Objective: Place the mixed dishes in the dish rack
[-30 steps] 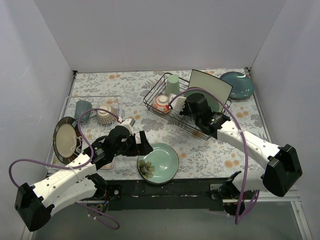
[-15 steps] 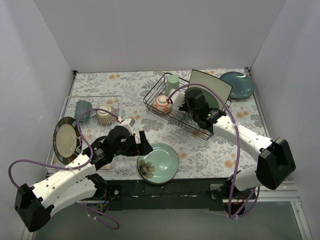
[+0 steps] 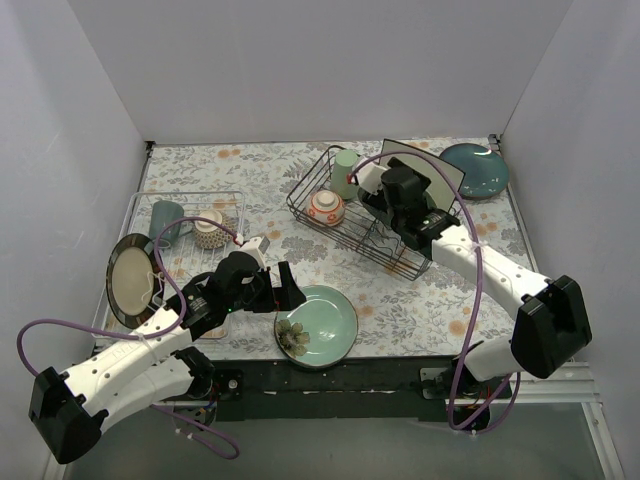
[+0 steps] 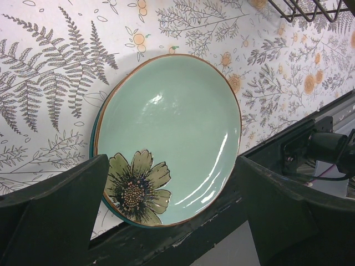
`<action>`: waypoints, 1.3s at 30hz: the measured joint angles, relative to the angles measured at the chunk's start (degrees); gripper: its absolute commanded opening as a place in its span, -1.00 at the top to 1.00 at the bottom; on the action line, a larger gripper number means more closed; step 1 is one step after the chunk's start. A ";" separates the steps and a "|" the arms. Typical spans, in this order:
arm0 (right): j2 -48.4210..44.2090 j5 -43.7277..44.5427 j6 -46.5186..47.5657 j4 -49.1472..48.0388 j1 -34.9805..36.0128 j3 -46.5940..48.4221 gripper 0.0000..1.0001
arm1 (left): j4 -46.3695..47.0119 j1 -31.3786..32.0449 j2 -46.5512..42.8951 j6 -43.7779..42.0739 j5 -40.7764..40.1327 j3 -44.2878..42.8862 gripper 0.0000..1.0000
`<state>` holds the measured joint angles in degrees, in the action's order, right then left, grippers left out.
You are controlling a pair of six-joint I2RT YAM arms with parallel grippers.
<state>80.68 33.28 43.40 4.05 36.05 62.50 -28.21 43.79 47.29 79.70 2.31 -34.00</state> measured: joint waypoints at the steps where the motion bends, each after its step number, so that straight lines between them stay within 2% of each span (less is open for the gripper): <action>1: 0.07 0.70 -0.02 -0.42 -0.24 0.04 -0.49 | 0.00 0.00 0.00 0.02 0.00 0.00 -0.96; 9: 3.21 6.80 -3.82 0.28 -1.73 4.81 -0.57 | -0.02 0.00 -0.13 0.02 0.00 0.00 -0.96; 14: 2.01 6.56 -8.92 3.21 -1.90 5.64 -0.90 | 0.00 0.00 -0.55 0.04 0.00 0.02 -0.96; 16: 0.39 5.73 -10.93 4.79 -1.90 5.64 -0.97 | -0.02 0.00 -0.52 0.04 0.00 0.02 -0.96; 23: -7.56 1.77 -18.62 11.56 -1.90 7.69 -0.97 | -0.04 0.00 -0.37 0.09 -0.13 0.02 -0.96; 28: -11.37 -8.24 -27.19 19.30 -1.95 12.13 -0.96 | -0.24 0.00 0.33 0.68 -1.29 0.02 -0.96; 31: -13.68 -17.94 -33.27 22.38 -1.88 11.87 -0.84 | -0.81 0.00 1.51 1.18 -2.19 0.02 -0.96; 32: -14.82 -21.84 -35.74 22.69 -1.81 10.67 -0.69 | -1.11 0.00 1.99 1.31 -2.49 0.02 -0.96; 33: -16.28 -25.55 -38.05 22.82 -1.68 8.87 -0.66 | -1.38 0.00 2.43 1.40 -2.73 0.02 -0.96; 35: -19.30 -31.78 -43.34 22.97 -0.52 4.37 -0.64 | -1.79 0.00 3.06 1.60 -3.06 0.02 -0.97; 39: -22.64 -38.62 -51.28 22.80 4.20 -4.24 -0.62 | -1.92 0.00 4.15 1.81 -3.56 0.02 -0.96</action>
<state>58.04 -5.34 -7.88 26.85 40.25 58.26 -30.13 43.79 51.44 81.52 -1.26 -33.98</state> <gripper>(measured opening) 0.815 0.982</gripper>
